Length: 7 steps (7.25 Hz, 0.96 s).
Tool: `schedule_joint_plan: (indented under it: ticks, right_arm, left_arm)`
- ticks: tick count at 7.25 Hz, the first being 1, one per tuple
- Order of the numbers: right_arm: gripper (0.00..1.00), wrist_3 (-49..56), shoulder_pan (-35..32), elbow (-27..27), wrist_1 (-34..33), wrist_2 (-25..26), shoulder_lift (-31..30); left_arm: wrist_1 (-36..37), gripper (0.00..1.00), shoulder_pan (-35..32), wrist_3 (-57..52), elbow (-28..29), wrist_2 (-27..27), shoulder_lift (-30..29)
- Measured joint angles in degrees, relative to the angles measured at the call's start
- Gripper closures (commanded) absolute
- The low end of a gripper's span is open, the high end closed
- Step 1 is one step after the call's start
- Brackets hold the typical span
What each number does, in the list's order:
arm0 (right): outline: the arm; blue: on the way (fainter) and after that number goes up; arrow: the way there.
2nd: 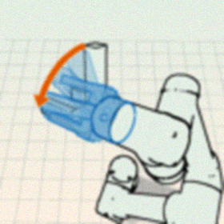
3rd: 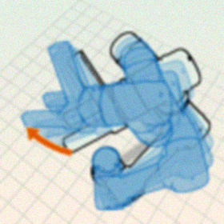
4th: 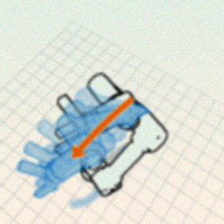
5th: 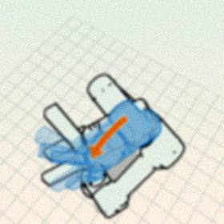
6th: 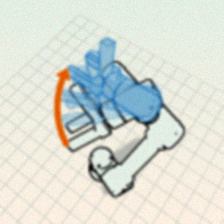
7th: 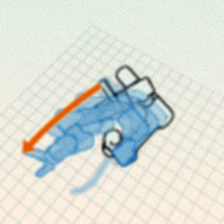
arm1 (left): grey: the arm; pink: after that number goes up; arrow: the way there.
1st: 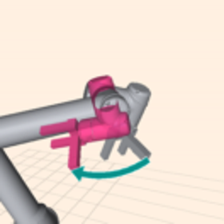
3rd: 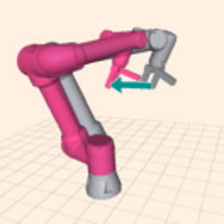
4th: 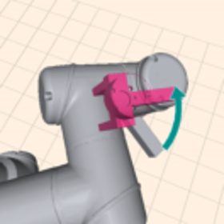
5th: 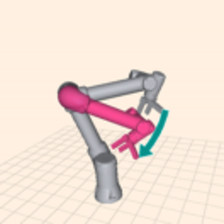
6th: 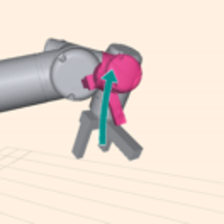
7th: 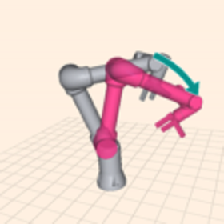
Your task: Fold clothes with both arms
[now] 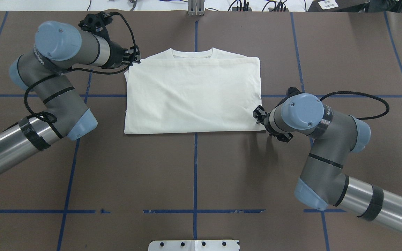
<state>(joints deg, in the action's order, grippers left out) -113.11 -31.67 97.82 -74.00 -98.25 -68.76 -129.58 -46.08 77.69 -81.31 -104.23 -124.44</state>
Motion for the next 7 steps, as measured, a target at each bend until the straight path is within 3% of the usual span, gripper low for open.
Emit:
schedule_joint_plan:
  ticks: [7]
  right_arm:
    - [0.98,-0.9,-0.6,0.4,0.1,0.0,0.4]
  left_arm:
    - [0.3,0.64,-0.3,0.0,-1.4,0.0,0.9]
